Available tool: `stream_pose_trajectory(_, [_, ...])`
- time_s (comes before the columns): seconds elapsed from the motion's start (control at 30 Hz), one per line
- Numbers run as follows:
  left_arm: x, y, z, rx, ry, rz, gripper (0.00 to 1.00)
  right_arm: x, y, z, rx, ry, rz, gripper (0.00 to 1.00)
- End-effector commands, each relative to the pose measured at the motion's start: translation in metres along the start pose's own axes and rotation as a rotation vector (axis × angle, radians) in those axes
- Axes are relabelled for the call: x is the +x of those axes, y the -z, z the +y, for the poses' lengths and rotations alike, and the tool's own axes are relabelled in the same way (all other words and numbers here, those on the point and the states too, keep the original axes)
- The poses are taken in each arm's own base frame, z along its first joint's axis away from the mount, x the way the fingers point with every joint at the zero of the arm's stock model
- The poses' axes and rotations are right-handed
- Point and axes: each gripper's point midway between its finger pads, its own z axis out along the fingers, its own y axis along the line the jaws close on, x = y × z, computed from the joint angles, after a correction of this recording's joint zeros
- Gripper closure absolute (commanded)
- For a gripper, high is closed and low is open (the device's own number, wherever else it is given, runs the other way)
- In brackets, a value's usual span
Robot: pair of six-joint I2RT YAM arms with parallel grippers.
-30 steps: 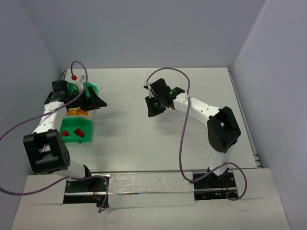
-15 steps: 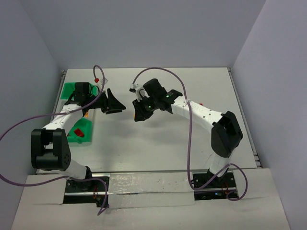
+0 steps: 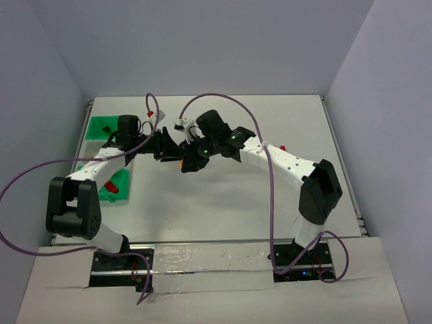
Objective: Sort the legos into containers by color
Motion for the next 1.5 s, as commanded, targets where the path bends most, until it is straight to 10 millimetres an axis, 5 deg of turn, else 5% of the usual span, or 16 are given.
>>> stream_pose_trajectory(0.0, [0.008, -0.002, -0.013, 0.047, -0.048, 0.025, 0.44, -0.033, 0.012, 0.004, 0.021, 0.046, -0.087, 1.0])
stream_pose_trajectory(0.43, [0.015, -0.002, -0.019, 0.051, -0.073, 0.037, 0.33, -0.025, 0.007, -0.008, 0.073, 0.049, -0.053, 1.0])
stream_pose_trajectory(0.97, [0.024, -0.001, -0.025, 0.094, -0.05, 0.076, 0.67, -0.025, 0.003, -0.027, 0.175, 0.056, -0.049, 1.0])
stream_pose_trajectory(1.17, [0.027, -0.005, -0.026, 0.102, -0.038, 0.096, 0.67, -0.03, 0.004, -0.026, 0.176, 0.064, -0.064, 1.0])
stream_pose_trajectory(1.3, [0.028, -0.007, -0.027, 0.105, -0.043, 0.103, 0.84, -0.032, 0.005, -0.022, 0.165, 0.067, -0.068, 0.98])
stream_pose_trajectory(1.37, [0.028, -0.007, -0.026, 0.101, -0.047, 0.103, 0.97, -0.032, 0.006, -0.022, 0.168, 0.064, -0.067, 0.91])
stream_pose_trajectory(1.47, [0.023, -0.003, -0.023, 0.069, -0.077, 0.089, 1.0, -0.028, 0.006, -0.024, 0.18, 0.052, -0.052, 0.51])
